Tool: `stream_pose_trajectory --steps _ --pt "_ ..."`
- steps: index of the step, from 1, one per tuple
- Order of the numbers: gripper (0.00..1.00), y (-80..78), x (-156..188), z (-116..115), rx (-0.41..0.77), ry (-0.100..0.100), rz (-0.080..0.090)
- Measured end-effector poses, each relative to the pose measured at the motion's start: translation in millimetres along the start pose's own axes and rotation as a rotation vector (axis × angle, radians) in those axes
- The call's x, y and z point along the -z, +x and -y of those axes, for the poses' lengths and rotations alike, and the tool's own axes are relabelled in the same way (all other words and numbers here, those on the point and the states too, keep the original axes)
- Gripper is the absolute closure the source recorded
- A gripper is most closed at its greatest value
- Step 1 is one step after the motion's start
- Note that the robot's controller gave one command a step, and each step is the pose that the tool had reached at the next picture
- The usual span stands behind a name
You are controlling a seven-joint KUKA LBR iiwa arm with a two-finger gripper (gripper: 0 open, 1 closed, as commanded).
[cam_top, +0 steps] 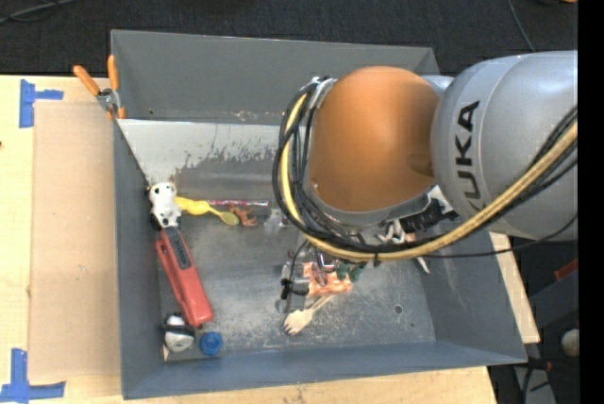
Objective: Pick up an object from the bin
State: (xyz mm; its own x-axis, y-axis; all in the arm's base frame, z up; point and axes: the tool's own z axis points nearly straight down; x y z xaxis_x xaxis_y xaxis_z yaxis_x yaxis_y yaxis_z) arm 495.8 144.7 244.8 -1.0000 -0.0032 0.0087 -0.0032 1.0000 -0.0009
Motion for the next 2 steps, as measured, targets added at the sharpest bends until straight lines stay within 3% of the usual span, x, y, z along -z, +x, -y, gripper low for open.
stream_pose_trajectory --steps 1,2 --pt "0.00 -1.5 3.2 0.8 -0.004 -0.001 0.007" --pt "0.00 -19.3 -24.4 22.0 0.086 -0.004 0.013"
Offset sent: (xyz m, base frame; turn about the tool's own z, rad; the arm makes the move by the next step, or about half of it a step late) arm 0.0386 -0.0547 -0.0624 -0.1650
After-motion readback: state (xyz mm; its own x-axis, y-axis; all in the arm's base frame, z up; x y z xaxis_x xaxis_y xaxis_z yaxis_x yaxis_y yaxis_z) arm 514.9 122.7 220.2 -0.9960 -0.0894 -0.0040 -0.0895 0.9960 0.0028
